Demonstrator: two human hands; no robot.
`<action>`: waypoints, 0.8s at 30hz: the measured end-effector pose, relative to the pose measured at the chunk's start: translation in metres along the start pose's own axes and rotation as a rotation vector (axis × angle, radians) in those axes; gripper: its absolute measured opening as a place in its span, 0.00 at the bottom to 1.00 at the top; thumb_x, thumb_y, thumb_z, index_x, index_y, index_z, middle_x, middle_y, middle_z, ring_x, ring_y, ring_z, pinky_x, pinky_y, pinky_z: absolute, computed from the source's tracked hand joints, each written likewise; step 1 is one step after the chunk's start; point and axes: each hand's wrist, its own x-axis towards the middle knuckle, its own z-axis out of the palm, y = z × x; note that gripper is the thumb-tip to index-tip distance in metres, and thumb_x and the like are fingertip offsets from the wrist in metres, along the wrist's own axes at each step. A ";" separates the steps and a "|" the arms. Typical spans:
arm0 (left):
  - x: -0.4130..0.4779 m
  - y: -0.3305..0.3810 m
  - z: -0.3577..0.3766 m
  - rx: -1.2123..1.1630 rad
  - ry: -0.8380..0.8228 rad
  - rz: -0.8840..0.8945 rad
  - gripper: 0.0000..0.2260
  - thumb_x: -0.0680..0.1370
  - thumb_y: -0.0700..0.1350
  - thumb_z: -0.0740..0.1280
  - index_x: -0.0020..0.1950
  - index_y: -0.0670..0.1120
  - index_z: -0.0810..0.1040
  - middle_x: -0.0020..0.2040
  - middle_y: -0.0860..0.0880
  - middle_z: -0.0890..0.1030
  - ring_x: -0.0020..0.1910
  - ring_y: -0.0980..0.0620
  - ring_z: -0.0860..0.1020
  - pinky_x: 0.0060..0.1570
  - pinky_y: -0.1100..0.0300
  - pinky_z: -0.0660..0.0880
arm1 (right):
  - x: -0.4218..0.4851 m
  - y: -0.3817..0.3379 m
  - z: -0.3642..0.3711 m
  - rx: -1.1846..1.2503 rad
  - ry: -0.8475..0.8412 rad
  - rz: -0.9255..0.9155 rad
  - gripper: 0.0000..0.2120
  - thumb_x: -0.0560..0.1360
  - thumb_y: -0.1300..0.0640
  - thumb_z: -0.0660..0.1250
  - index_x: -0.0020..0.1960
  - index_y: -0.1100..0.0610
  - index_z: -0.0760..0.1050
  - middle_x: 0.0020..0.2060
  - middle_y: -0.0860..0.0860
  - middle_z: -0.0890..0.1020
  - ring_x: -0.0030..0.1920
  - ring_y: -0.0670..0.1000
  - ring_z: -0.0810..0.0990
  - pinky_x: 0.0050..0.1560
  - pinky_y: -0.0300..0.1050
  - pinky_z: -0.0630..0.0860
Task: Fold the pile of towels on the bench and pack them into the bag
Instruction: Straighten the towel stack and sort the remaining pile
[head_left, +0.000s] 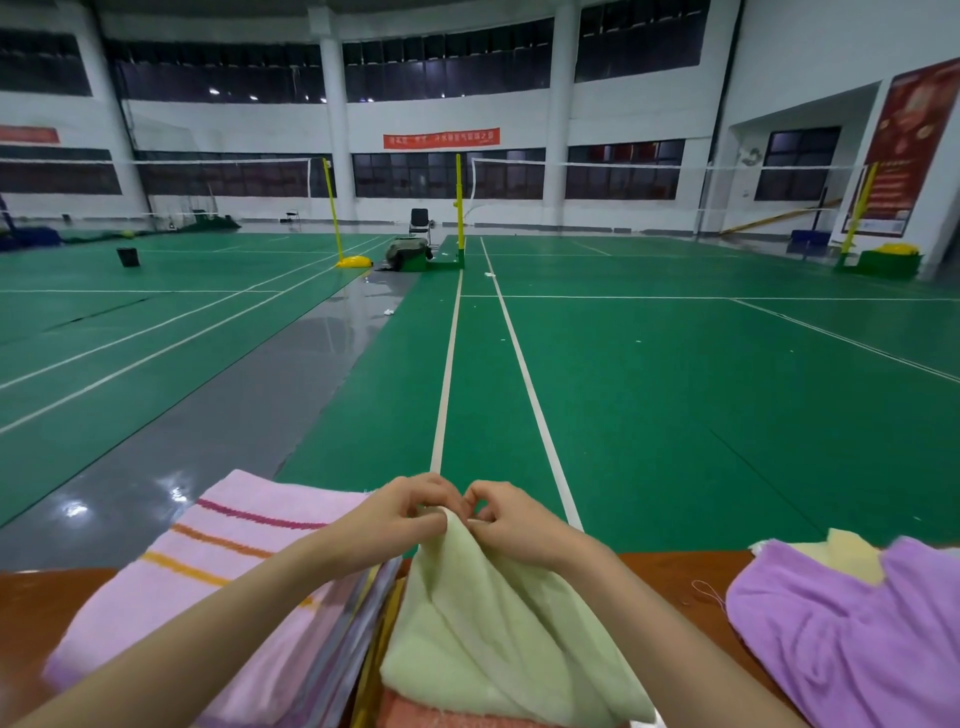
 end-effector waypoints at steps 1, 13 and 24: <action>0.001 0.000 0.001 -0.003 0.015 -0.014 0.11 0.68 0.44 0.60 0.37 0.54 0.82 0.52 0.52 0.76 0.47 0.61 0.77 0.48 0.68 0.72 | 0.000 0.000 0.001 0.032 -0.012 -0.004 0.04 0.76 0.57 0.62 0.43 0.50 0.69 0.29 0.44 0.73 0.26 0.39 0.68 0.30 0.36 0.64; 0.006 -0.006 -0.001 -0.002 0.011 -0.024 0.10 0.68 0.47 0.62 0.34 0.56 0.82 0.52 0.51 0.73 0.43 0.67 0.74 0.43 0.72 0.69 | 0.002 0.010 0.011 0.288 -0.034 -0.016 0.04 0.79 0.59 0.61 0.49 0.51 0.68 0.34 0.48 0.77 0.31 0.43 0.74 0.34 0.37 0.70; 0.003 -0.011 0.002 -0.142 -0.117 -0.040 0.11 0.67 0.42 0.62 0.38 0.49 0.84 0.48 0.53 0.83 0.49 0.58 0.80 0.50 0.68 0.73 | -0.002 0.005 -0.010 0.338 0.047 -0.099 0.10 0.72 0.65 0.69 0.46 0.52 0.73 0.37 0.48 0.81 0.40 0.46 0.77 0.49 0.41 0.72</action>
